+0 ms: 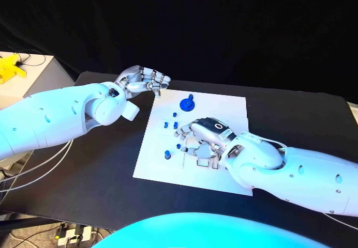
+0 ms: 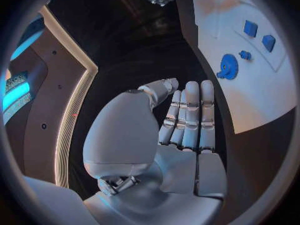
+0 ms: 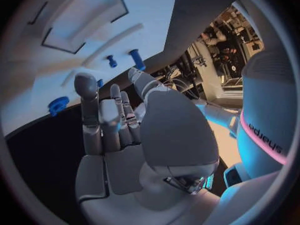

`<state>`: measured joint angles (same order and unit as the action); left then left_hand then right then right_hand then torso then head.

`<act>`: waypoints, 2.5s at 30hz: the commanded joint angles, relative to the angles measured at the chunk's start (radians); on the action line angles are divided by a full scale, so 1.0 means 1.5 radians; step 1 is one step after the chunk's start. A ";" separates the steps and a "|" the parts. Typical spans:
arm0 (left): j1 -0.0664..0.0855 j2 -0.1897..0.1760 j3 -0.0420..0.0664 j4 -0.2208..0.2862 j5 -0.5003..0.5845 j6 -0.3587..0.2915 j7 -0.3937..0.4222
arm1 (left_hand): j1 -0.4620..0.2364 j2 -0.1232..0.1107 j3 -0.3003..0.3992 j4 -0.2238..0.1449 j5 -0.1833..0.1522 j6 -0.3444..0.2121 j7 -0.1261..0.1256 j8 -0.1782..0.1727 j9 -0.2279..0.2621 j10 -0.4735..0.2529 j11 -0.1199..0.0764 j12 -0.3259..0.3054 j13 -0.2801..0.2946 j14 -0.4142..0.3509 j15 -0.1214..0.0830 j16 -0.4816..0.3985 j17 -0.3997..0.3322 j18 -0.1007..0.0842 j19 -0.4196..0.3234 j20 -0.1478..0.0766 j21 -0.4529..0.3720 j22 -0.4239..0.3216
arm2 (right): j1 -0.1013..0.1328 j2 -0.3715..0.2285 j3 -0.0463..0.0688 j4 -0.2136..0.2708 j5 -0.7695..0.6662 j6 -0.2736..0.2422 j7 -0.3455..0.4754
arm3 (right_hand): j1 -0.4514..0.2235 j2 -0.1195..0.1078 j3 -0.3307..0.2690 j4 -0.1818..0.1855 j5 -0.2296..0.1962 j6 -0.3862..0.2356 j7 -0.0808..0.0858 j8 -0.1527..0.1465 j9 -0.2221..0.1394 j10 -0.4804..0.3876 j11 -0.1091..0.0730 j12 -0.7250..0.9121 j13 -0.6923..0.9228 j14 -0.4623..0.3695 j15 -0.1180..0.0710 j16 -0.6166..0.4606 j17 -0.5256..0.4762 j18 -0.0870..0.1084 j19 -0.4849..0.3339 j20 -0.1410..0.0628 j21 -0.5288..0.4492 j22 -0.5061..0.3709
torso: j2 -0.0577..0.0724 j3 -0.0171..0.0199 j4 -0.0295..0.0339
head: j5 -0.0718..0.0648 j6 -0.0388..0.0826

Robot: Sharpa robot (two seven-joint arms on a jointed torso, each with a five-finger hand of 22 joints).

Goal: Assemble the parts on the task board

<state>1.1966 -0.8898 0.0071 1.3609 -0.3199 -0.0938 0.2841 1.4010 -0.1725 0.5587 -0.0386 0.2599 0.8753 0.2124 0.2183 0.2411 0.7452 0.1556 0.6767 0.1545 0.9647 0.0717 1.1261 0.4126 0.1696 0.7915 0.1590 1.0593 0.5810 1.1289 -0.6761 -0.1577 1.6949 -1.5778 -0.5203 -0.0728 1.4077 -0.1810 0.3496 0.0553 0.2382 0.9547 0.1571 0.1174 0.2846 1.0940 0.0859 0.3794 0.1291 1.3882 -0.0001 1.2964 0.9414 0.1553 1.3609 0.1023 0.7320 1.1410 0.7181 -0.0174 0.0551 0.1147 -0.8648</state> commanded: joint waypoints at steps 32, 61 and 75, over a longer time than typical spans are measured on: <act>-0.014 -0.018 0.000 0.043 0.005 0.008 0.036 | -0.012 0.002 -0.010 0.006 0.002 -0.005 0.000 0.004 0.000 0.002 -0.002 0.012 -0.001 -0.001 0.002 0.000 0.000 0.010 0.002 0.006 -0.009 -0.004 | 0.042 -0.269 -0.006 0.103 0.254 0.161 -0.188 | -0.147 -0.019 -0.117 0.157 0.053 0.042 -0.038 0.107 0.081 0.305 -0.043 0.782 0.940 0.116 -0.032 0.175 0.395 -0.073 0.105 -0.033 0.402 0.225 | -0.009 -0.0009 -0.0157 | -0.104 0.027; -0.016 -0.022 0.000 0.051 0.016 0.021 0.034 | -0.013 0.001 -0.012 0.006 0.003 -0.006 -0.001 0.006 0.000 0.000 -0.003 0.013 -0.002 -0.002 0.002 0.001 0.000 0.011 0.002 0.006 -0.011 -0.006 | -0.003 -0.192 -0.008 0.089 0.183 0.164 -0.239 | -0.148 0.021 -0.243 0.159 0.038 0.046 -0.044 0.123 0.094 0.300 -0.048 0.775 0.932 0.117 -0.035 0.176 0.400 -0.074 0.106 -0.035 0.403 0.229 | -0.007 -0.0007 -0.0162 | -0.097 0.019; -0.016 -0.023 0.000 0.051 0.016 0.025 0.030 | -0.013 0.000 -0.012 0.006 0.003 -0.006 0.000 0.006 0.001 0.000 -0.003 0.013 -0.002 -0.002 0.002 0.001 0.000 0.011 0.002 0.006 -0.012 -0.006 | -0.011 -0.157 -0.008 0.077 0.165 0.188 -0.251 | -0.166 0.032 -0.292 0.160 0.013 0.046 -0.045 0.130 0.099 0.302 -0.049 0.777 0.937 0.118 -0.036 0.178 0.405 -0.075 0.107 -0.036 0.408 0.233 | -0.008 -0.0021 -0.0156 | -0.099 0.014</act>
<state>1.1724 -0.9250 0.0061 1.4355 -0.3030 -0.0747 0.3216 1.3891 -0.1686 0.5462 -0.0316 0.2596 0.8755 0.2123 0.2231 0.2409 0.7454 0.1554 0.6932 0.1526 0.9647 0.0716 1.1261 0.4126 0.1696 0.7953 0.1627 1.0476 0.5730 1.1162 -0.9160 -0.1681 1.8110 -1.3072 -0.2728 -0.4411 1.1647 -0.1380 -0.0815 0.2954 0.2613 1.0224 0.0958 0.3133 0.4348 1.4666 0.0210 1.5388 1.3074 1.4666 -0.0468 1.5589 1.3077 0.0608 1.4627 0.0503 1.3379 1.3073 0.7063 -0.0198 0.0317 -0.0337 -0.8425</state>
